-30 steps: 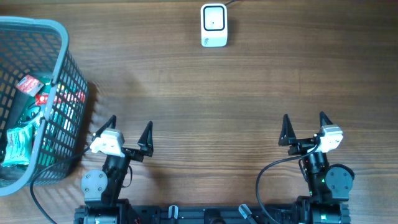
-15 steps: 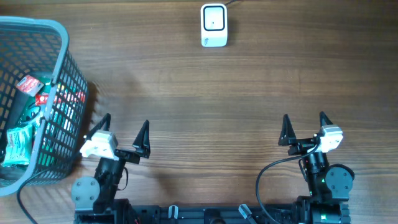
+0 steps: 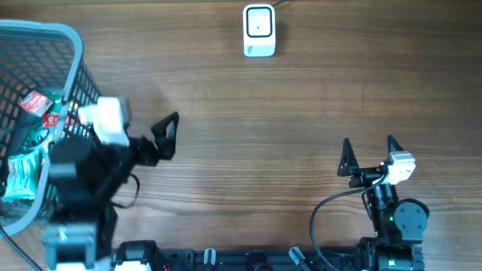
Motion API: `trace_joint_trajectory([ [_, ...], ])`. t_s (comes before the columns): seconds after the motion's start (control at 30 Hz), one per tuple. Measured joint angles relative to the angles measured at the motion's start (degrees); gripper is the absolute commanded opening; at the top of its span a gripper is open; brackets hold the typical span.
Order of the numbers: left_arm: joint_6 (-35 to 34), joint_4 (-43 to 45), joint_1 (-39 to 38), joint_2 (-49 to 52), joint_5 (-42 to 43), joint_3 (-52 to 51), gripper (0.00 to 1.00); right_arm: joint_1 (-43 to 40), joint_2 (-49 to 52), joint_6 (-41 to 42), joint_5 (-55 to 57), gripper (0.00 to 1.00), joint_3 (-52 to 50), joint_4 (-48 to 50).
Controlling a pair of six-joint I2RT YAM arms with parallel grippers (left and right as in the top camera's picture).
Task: Scan the item barcode
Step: 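Reach into the basket and grasp the green-lidded jar with the left gripper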
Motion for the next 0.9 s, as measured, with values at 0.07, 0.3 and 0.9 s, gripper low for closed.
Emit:
trace_joint_trajectory([
  [0.07,0.02,-6.08,0.00,5.11,0.68,6.23,1.00,0.00,0.00,0.00,0.02,0.99,0.00,0.00],
  [0.3,-0.59,-10.80,0.00,14.73,1.60,8.92,1.00,0.00,0.00,0.00,0.17,1.00,0.00,0.02],
  [0.9,-20.50,-27.96,16.28,30.10,-35.82,42.75,1.00,0.00,0.00,0.00,0.20,1.00,0.00,0.00],
])
